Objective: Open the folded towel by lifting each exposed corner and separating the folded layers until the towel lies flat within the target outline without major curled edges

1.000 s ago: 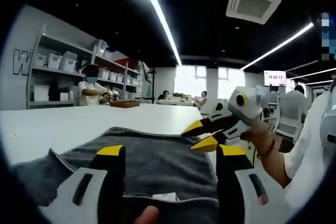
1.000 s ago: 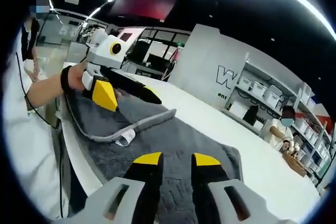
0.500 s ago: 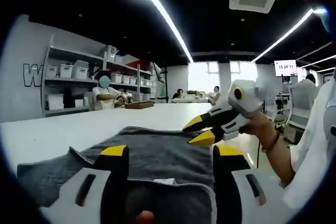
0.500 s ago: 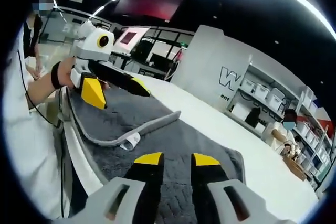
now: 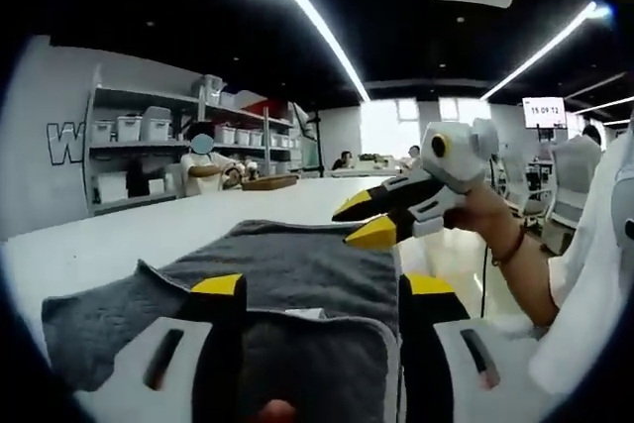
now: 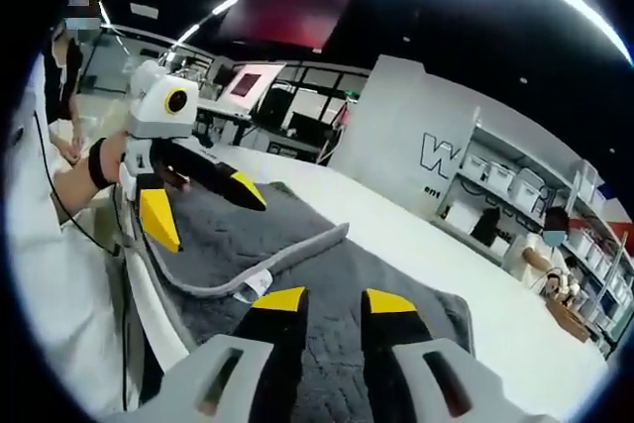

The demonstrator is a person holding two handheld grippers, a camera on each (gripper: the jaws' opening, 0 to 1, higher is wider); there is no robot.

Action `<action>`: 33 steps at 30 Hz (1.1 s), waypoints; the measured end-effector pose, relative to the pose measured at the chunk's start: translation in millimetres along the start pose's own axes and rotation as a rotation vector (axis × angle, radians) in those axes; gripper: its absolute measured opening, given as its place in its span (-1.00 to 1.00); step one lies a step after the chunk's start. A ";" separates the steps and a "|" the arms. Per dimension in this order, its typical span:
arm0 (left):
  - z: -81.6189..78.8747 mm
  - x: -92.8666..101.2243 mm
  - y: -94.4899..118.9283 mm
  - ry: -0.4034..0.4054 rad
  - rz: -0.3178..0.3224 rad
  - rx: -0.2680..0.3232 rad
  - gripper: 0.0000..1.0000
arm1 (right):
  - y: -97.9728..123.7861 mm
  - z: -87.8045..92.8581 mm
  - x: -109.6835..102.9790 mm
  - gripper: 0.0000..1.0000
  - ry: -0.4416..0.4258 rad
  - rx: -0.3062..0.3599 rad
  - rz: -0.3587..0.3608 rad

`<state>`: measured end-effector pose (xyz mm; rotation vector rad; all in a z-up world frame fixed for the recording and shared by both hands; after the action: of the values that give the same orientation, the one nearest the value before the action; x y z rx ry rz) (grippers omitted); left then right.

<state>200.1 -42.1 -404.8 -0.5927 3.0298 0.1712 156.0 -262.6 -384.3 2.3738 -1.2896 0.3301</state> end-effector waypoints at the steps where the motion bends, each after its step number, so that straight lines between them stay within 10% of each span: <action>1: 0.6 0.6 0.0 -0.005 -0.002 -0.009 0.19 | -0.3 -0.7 -0.3 -0.68 0.003 0.001 -0.001; 33: 19.3 22.9 0.2 -0.087 -0.017 -0.156 -0.12 | -15.0 -21.8 -9.5 -0.70 0.059 0.015 -0.023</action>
<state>179.4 -48.1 -425.6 -0.6035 2.9453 0.4249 163.3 -238.2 -372.5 2.3712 -1.2361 0.4001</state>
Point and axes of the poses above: the point that each gripper's makers call its tool centre point, and the gripper's own axes: y roughly backward along the fingers, x roughly to its right, z roughly out of its underside, the point moved 10 cm from there along y, roughly backward along the fingers, and after that the axes turned 3 degrees about -z, right-handed, at the moved point
